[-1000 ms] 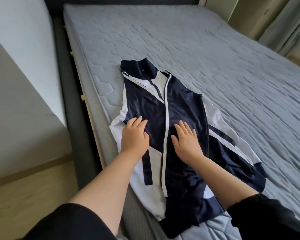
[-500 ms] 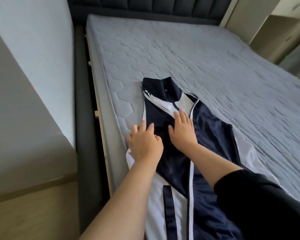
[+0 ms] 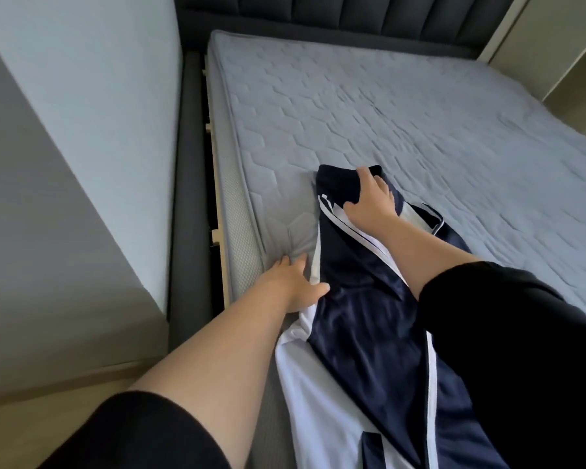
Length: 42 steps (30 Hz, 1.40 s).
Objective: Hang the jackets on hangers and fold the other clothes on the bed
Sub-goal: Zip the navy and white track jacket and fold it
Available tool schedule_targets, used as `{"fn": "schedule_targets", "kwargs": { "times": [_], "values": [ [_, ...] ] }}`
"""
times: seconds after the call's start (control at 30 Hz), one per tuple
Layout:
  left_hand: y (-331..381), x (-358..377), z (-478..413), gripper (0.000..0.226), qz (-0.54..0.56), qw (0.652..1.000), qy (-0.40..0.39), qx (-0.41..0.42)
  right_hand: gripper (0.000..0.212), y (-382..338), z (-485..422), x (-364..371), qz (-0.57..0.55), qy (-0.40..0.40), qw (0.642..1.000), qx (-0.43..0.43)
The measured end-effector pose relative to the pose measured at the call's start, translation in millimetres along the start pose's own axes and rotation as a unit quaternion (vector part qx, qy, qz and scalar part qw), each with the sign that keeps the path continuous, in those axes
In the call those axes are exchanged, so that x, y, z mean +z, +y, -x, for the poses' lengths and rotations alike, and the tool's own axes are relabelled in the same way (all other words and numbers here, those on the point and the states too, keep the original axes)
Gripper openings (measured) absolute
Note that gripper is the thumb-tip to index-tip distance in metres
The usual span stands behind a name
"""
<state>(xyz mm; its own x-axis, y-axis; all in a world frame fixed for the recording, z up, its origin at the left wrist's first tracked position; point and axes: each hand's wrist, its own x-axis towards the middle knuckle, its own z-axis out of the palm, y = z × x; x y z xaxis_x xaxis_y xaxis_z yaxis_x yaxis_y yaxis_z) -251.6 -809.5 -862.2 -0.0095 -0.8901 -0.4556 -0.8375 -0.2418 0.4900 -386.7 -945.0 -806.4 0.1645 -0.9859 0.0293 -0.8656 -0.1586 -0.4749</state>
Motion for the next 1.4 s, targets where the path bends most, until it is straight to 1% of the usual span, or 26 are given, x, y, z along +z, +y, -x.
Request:
{"fn": "schedule_targets", "kwargs": {
  "times": [0.13,0.2,0.27,0.37,0.4,0.47,0.53,0.63,0.67,0.7,0.73,0.77,0.8,0.83,0.87,0.9,0.93,1.0,1.07,1.13,1.17,1.2,1.27,1.33,1.37,1.4],
  "values": [
    [-7.1,7.2,-1.0,0.084,-0.011,0.999,0.028,0.022,0.074,-10.7,-25.5,2.5,0.017,-0.026,0.999,0.03],
    [-5.7,11.1,-0.4,0.081,-0.041,0.998,0.046,0.02,0.068,-13.7,-32.3,2.3,0.044,-0.041,0.997,0.043],
    [-4.6,14.5,-1.0,0.078,-0.067,0.996,0.061,0.02,0.052,-15.8,-32.4,0.5,0.082,-0.012,0.996,0.045],
    [-4.6,17.8,-2.2,0.075,-0.079,0.994,0.076,0.02,0.011,-17.7,-25.7,-8.1,0.103,0.072,0.991,0.044],
    [-4.0,18.6,-1.8,0.074,-0.081,0.993,0.081,0.018,0.007,-18.0,-21.8,-13.4,0.101,0.087,0.99,0.043],
    [-1.7,19.8,1.7,0.073,-0.085,0.993,0.087,0.012,0.023,-15.6,-10.3,-24.7,0.081,0.108,0.99,0.04],
    [2.6,17.3,7.5,0.07,-0.084,0.992,0.098,0.009,0.028,-12.5,10.8,-38.4,0.043,0.146,0.988,0.029],
    [14.0,10.7,20.2,0.059,-0.069,0.992,0.103,-0.009,0.024,-4.6,52.3,-56.8,-0.038,0.196,0.98,0.019],
    [19.8,9.2,26.9,0.05,-0.046,0.993,0.11,-0.013,0.019,-0.6,67.4,-61.9,-0.064,0.204,0.977,0.018],
    [26.5,7.8,34.3,0.035,-0.01,0.992,0.128,-0.003,0.016,3.9,82.9,-65.8,-0.085,0.21,0.974,0.017],
    [33.9,8.3,42.5,0.017,0.036,0.986,0.163,0.02,0.018,9.0,99.3,-69.0,-0.101,0.211,0.972,0.019],
    [40.4,10.8,50.7,0.004,0.076,0.973,0.212,0.05,0.022,14.4,116.6,-71.6,-0.115,0.21,0.971,0.019],
    [47.0,15.3,59.1,0.008,0.112,0.951,0.278,0.077,0.028,20.1,135.4,-73.2,-0.13,0.21,0.969,0.02],
    [53.7,21.4,68.6,0.017,0.149,0.924,0.342,0.087,0.035,25.6,155.0,-73.6,-0.145,0.209,0.967,0.022],
    [60.7,27.0,80.1,0.027,0.196,0.896,0.391,0.078,0.039,31.7,174.5,-72.1,-0.163,0.207,0.964,0.03],
    [66.6,33.8,90.3,0.032,0.254,0.874,0.41,0.057,0.042,39.1,194.0,-68.6,-0.189,0.198,0.961,0.045],
    [71.8,40.4,99.6,0.033,0.32,0.861,0.395,0.026,0.042,47.3,212.6,-63.5,-0.226,0.183,0.955,0.061],
    [78.4,51.6,107.9,0.033,0.441,0.844,0.303,-0.028,0.044,66.3,246.1,-50.4,-0.293,0.125,0.942,0.103],
    [82.8,60.1,108.6,0.031,0.52,0.827,0.209,-0.051,0.038,86.9,273.6,-38.5,-0.279,0.052,0.947,0.15],
    [90.4,66.9,111.4,0.02,0.569,0.809,0.129,-0.068,0.029,105.0,291.9,-34.3,-0.274,0.026,0.941,0.198],
    [95.2,72.8,113.1,0.015,0.583,0.803,0.098,-0.072,0.029,111.4,297.1,-36.5,-0.289,0.037,0.931,0.221],
    [100.1,79.4,115.0,0.014,0.584,0.805,0.077,-0.071,0.032,117.2,299.3,-40.1,-0.306,0.063,0.919,0.241],
    [107.9,92.3,119.0,0.023,0.569,0.818,0.056,-0.058,0.033,125.9,295.1,-50.1,-0.314,0.132,0.902,0.265],
    [111.7,98.7,120.6,0.037,0.554,0.828,0.062,-0.058,0.026,129.9,283.1,-60.4,-0.295,0.189,0.899,0.263],
    [112.1,99.0,120.3,0.04,0.543,0.835,0.071,-0.06,0.021,130.1,275.5,-64.5,-0.294,0.203,0.897,0.261],
    [112.2,98.5,120.3,0.04,0.529,0.842,0.082,-0.064,0.022,129.8,267.6,-67.8,-0.297,0.208,0.893,0.267]
  ]
}}
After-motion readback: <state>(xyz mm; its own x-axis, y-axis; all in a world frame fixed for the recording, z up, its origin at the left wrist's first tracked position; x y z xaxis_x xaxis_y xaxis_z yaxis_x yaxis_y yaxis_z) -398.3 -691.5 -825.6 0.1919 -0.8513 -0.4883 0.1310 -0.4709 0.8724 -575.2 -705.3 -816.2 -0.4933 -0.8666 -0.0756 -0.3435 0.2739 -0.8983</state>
